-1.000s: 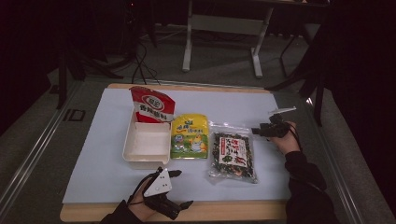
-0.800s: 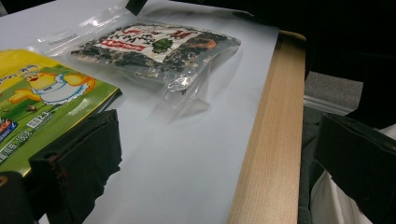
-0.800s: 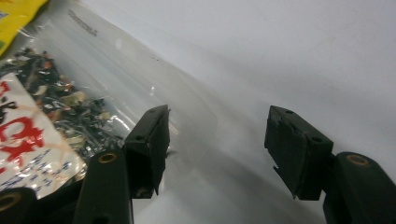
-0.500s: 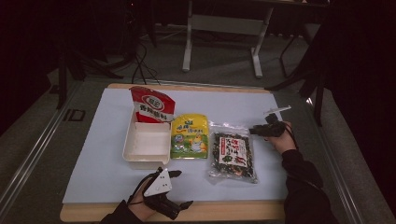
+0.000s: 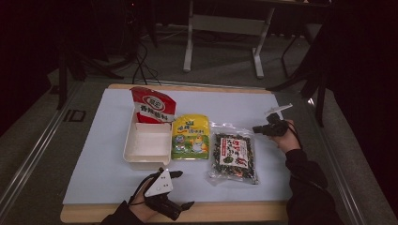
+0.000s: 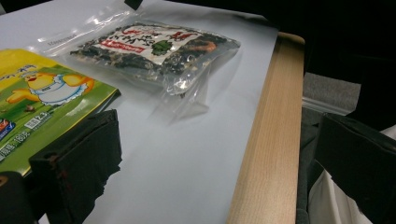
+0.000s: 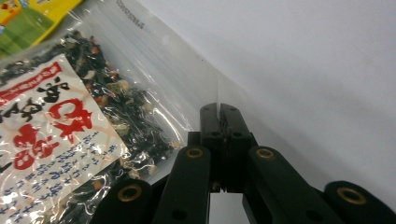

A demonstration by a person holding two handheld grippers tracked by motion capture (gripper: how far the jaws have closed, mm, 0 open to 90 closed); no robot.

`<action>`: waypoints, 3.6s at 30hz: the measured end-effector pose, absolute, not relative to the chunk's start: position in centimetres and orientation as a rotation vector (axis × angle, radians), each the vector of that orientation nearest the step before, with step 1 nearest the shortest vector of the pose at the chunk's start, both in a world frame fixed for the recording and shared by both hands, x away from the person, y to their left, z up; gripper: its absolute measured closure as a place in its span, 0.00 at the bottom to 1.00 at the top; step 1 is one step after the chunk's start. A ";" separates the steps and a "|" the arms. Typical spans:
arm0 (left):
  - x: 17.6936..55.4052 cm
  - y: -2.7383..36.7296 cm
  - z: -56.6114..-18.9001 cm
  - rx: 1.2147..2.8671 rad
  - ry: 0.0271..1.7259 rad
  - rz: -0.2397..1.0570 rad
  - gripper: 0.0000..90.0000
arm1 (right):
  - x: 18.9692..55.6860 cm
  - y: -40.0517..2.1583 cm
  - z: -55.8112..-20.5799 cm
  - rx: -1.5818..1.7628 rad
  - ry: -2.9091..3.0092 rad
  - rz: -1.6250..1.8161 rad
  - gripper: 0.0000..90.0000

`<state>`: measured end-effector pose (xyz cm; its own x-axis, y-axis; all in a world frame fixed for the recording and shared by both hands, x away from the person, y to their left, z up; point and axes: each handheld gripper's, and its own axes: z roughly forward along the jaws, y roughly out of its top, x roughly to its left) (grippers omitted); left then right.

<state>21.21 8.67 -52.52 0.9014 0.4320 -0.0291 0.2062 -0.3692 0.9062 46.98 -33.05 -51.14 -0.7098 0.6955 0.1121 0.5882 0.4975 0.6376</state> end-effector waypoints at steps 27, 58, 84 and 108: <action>22.3 8.7 -49.8 1.969 0.542 0.220 0.03 | 42.0 -32.0 -41.7 0.796 2.439 1.190 1.00; 26.0 6.2 -48.0 1.967 0.588 0.256 0.03 | 33.3 -28.3 -35.2 0.365 2.383 1.382 1.00; 28.0 4.0 -48.5 1.919 0.449 0.090 0.63 | 30.8 -27.8 -33.3 0.227 2.376 1.465 1.00; 26.2 3.6 -42.8 1.919 0.366 0.110 0.87 | 30.5 -30.0 -31.6 0.304 2.266 1.572 0.78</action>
